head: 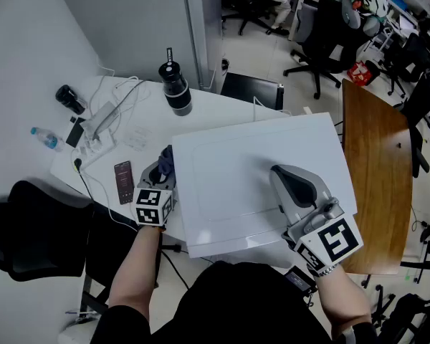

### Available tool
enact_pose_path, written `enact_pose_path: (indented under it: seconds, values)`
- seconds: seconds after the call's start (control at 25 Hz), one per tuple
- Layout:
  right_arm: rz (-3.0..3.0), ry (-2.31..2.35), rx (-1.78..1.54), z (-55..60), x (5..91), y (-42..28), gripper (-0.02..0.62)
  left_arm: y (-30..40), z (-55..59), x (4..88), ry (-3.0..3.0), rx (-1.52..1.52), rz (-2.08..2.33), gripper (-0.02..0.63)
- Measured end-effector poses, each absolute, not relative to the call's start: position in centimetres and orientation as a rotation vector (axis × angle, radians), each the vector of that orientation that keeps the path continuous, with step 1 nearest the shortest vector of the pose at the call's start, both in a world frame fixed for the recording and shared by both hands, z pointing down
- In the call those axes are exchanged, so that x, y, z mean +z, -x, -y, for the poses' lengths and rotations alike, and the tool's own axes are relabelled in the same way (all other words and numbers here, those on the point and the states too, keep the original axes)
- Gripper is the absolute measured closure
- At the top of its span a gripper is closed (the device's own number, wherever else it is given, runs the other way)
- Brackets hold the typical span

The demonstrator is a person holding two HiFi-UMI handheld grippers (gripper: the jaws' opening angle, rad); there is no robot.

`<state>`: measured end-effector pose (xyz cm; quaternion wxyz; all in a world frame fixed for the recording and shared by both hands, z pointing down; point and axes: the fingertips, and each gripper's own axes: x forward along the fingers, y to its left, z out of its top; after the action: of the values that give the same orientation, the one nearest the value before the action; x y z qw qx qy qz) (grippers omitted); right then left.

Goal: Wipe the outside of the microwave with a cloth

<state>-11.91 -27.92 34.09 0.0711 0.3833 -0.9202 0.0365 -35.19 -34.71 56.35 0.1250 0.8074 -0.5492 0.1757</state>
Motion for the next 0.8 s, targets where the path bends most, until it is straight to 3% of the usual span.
enact_pose_path:
  seconds: [0.8]
  values:
    - [2.725,-1.214,0.141,26.3,34.3,10.5,0.595,36.3,33.9,52.8,-2.355,0.461,1.679,0.522]
